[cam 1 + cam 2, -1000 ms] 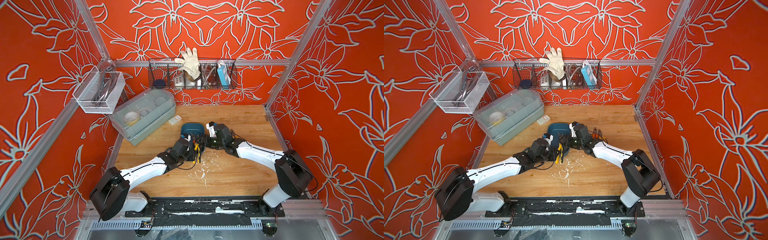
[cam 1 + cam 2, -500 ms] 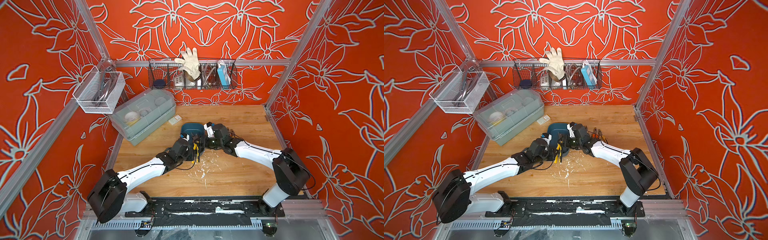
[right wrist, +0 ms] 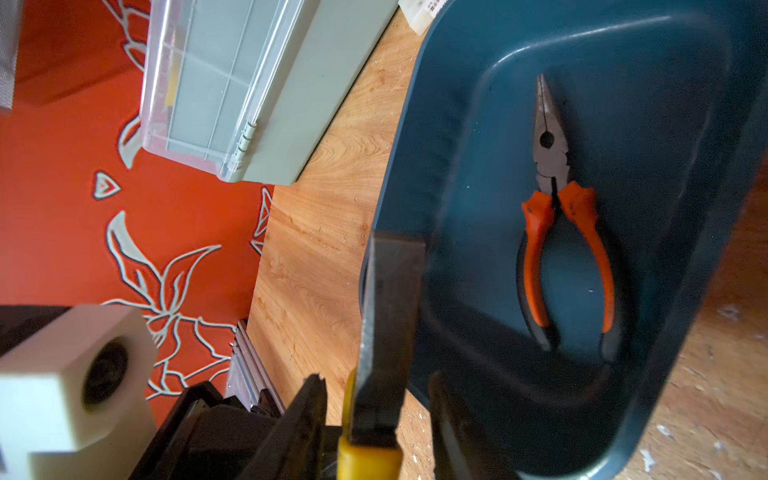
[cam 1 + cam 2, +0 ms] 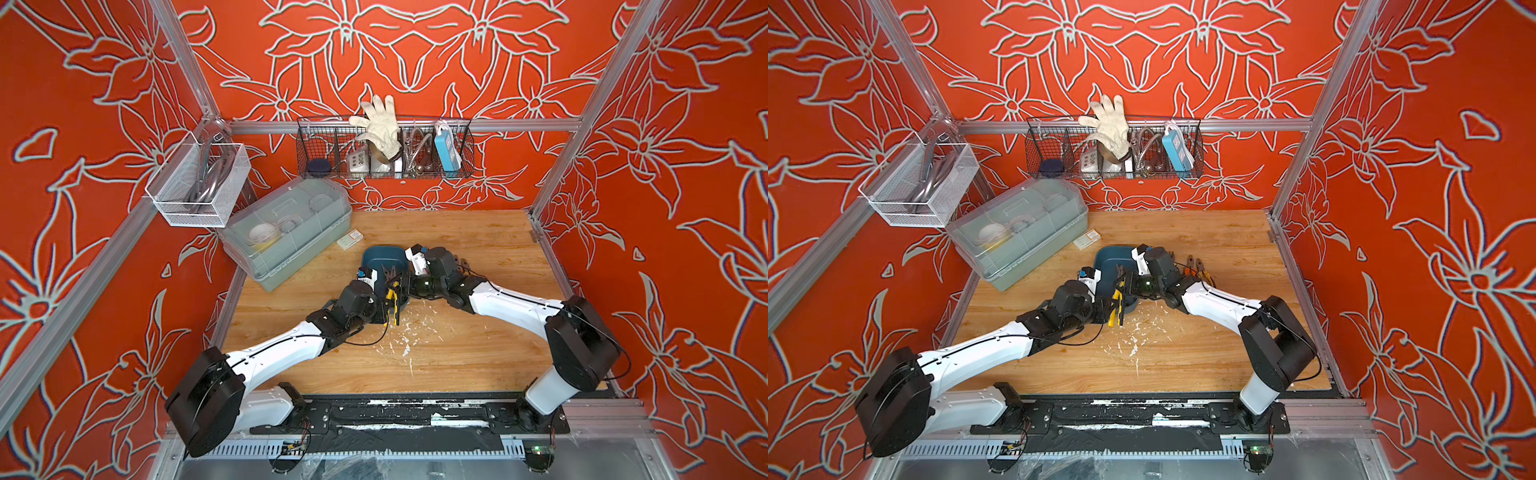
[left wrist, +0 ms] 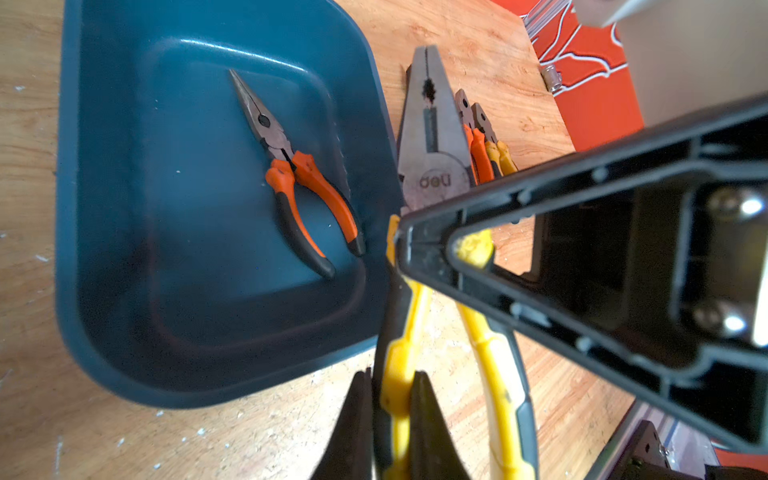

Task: Take the pliers out of the storage box
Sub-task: Place the pliers at the center of the board.

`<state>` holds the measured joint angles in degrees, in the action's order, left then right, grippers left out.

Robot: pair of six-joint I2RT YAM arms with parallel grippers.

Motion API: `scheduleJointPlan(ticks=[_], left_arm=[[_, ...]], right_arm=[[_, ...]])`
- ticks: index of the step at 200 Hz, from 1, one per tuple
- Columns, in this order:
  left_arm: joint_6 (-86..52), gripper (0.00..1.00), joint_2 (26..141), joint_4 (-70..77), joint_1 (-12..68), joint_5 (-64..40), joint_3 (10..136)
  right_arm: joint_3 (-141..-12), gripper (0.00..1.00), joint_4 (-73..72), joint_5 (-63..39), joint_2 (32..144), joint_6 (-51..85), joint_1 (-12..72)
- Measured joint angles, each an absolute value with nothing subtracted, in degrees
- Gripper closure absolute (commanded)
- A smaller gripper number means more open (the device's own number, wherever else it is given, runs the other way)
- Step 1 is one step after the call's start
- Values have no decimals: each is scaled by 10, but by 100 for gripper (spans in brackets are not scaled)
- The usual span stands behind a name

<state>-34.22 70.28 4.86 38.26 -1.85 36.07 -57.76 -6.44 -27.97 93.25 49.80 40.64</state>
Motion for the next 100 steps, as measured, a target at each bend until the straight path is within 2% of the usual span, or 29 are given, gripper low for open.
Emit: scheduleJointPlan(ticks=[33, 66, 77, 84, 100], left_arm=[[-341, 100, 703, 53, 383, -26, 361], [-338, 100, 703, 56, 383, -27, 360], [-338, 100, 703, 56, 383, -27, 360], [-337, 88, 703, 56, 383, -27, 360], [-333, 53, 703, 57, 383, -28, 360]], right_arm=[[-578, 79, -64, -284, 932, 497, 406], [-578, 100, -63, -285, 928, 501, 406], [-578, 100, -63, -286, 928, 501, 406], [-578, 100, -63, -285, 928, 501, 406], [-578, 100, -62, -286, 928, 500, 406]])
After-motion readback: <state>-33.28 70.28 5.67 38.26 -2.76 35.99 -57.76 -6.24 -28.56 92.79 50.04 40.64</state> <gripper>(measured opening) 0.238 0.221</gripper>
